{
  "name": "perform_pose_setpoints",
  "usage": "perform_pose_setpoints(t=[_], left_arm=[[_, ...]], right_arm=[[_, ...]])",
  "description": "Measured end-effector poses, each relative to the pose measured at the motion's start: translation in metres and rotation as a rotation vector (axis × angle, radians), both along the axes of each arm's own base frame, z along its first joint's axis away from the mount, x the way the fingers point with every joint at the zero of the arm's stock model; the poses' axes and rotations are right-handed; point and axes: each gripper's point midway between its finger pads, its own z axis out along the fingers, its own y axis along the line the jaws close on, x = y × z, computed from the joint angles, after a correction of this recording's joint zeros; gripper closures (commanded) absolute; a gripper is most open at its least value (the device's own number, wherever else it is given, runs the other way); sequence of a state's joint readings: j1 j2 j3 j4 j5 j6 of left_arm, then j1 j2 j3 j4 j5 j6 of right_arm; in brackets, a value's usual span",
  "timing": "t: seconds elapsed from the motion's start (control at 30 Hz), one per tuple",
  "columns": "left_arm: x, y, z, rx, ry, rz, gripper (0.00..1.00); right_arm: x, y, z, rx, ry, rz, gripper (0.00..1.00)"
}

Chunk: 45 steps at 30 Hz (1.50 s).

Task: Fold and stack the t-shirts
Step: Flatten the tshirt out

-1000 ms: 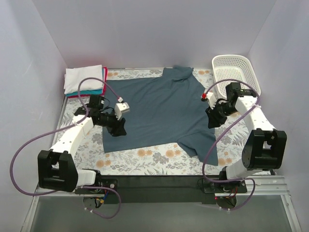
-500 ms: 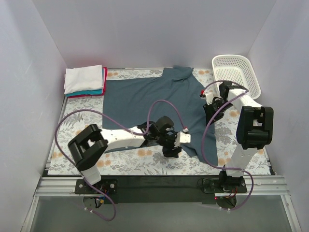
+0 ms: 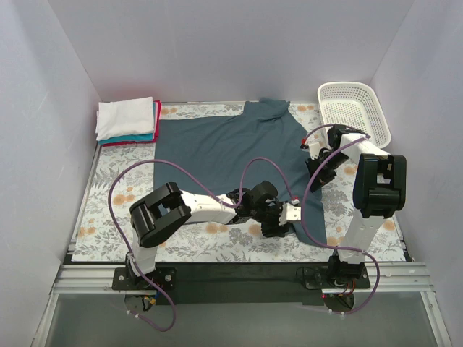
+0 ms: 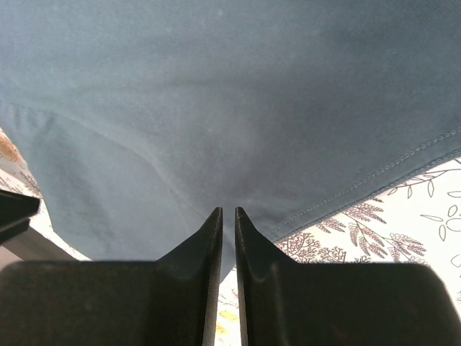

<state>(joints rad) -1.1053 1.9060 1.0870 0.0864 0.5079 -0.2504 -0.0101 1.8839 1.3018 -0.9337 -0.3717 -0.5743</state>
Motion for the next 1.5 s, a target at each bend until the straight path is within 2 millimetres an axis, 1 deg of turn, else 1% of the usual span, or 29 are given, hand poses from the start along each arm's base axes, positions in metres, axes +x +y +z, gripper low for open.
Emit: perform_pose_setpoints(t=[0.1, 0.17, 0.2, 0.3, 0.33, 0.4, 0.43, 0.47, 0.57, 0.63, 0.67, 0.77, 0.87, 0.9, 0.93, 1.0, 1.03, 1.1, 1.13, 1.17, 1.23, 1.27, 1.33, 1.37, 1.4, 1.47, 1.5], left_arm=[[-0.002, -0.008, -0.007, -0.002, -0.007, -0.016, 0.55], [-0.004, -0.009, -0.017, 0.01, -0.006, -0.023, 0.55], [-0.004, -0.008, -0.021, 0.02, -0.005, -0.024, 0.6], [-0.002, -0.012, -0.023, 0.011, -0.018, -0.028, 0.72], [-0.001, -0.012, -0.022, 0.011, -0.02, -0.029, 0.82], [-0.001, -0.012, -0.023, 0.011, -0.024, -0.033, 0.91], [-0.001, -0.011, -0.023, 0.011, -0.027, -0.038, 0.98], [-0.002, -0.01, -0.023, 0.012, -0.029, -0.042, 1.0], [-0.011, 0.003, -0.022, 0.03, -0.02, -0.058, 1.0], [-0.021, 0.015, -0.023, 0.056, -0.004, -0.075, 1.0], [-0.027, 0.021, -0.023, 0.066, 0.004, -0.088, 1.0], [-0.049, 0.041, -0.023, 0.106, 0.047, -0.136, 1.0], [-0.065, 0.056, -0.023, 0.134, 0.085, -0.173, 1.0], [-0.071, 0.061, -0.022, 0.144, 0.102, -0.19, 0.83], [-0.076, 0.065, -0.022, 0.151, 0.111, -0.205, 0.75], [-0.09, 0.074, -0.016, 0.172, 0.154, -0.234, 0.7], [-0.095, 0.078, -0.011, 0.178, 0.172, -0.243, 0.68], [-0.104, 0.088, 0.008, 0.177, 0.21, -0.253, 0.66], [-0.106, 0.093, 0.023, 0.159, 0.228, -0.25, 0.65], [-0.103, 0.097, 0.041, 0.128, 0.242, -0.237, 0.65], [-0.083, 0.109, 0.075, 0.059, 0.255, -0.167, 0.65], [-0.065, 0.117, 0.092, 0.019, 0.253, -0.109, 0.65], [-0.02, 0.138, 0.115, -0.034, 0.24, 0.04, 0.66], [0.006, 0.152, 0.12, -0.049, 0.234, 0.128, 0.66], [0.024, 0.164, 0.121, -0.053, 0.234, 0.194, 0.66], [0.067, 0.2, 0.113, -0.036, 0.248, 0.368, 0.66], [0.082, 0.216, 0.107, -0.022, 0.263, 0.438, 0.66]], right_arm=[[0.0, -0.002, -0.002, -0.003, 0.007, -0.007, 0.84], [0.0, -0.003, -0.003, -0.004, 0.01, -0.011, 0.84], [0.0, -0.003, -0.004, -0.004, 0.011, -0.012, 0.84], [0.0, -0.006, -0.004, -0.01, 0.012, -0.017, 0.85], [-0.001, -0.006, -0.005, -0.012, 0.014, -0.018, 0.85], [-0.001, -0.008, -0.006, -0.018, 0.015, -0.019, 0.85], [-0.001, -0.009, -0.007, -0.022, 0.015, -0.018, 0.85], [-0.001, -0.009, -0.007, -0.026, 0.016, -0.017, 0.85], [-0.005, -0.011, -0.011, -0.038, 0.022, -0.011, 0.85], [-0.012, -0.015, -0.018, -0.057, 0.04, -0.002, 0.84], [-0.018, -0.016, -0.021, -0.062, 0.053, 0.003, 0.84], [-0.037, -0.019, -0.021, -0.077, 0.065, 0.027, 0.84], [-0.062, -0.025, -0.02, -0.104, 0.08, 0.069, 0.83], [-0.071, -0.026, -0.02, -0.11, 0.094, 0.084, 0.82], [-0.08, -0.028, -0.019, -0.114, 0.107, 0.105, 0.81], [-0.094, -0.03, -0.014, -0.117, 0.127, 0.14, 0.78], [-0.097, -0.031, -0.01, -0.115, 0.126, 0.155, 0.77], [-0.093, -0.03, 0.002, -0.102, 0.103, 0.174, 0.76], [-0.085, -0.028, 0.01, -0.092, 0.08, 0.175, 0.76], [-0.074, -0.026, 0.02, -0.08, 0.05, 0.172, 0.76], [-0.044, -0.021, 0.039, -0.055, -0.04, 0.162, 0.76], [-0.028, -0.018, 0.049, -0.041, -0.084, 0.154, 0.76], [-0.003, -0.013, 0.061, -0.014, -0.145, 0.138, 0.76], [0.005, -0.011, 0.063, -0.006, -0.154, 0.128, 0.76], [0.012, -0.01, 0.061, 0.001, -0.156, 0.12, 0.76], [0.02, -0.008, 0.05, 0.013, -0.128, 0.1, 0.76], [0.022, -0.007, 0.044, 0.016, -0.11, 0.093, 0.76]])
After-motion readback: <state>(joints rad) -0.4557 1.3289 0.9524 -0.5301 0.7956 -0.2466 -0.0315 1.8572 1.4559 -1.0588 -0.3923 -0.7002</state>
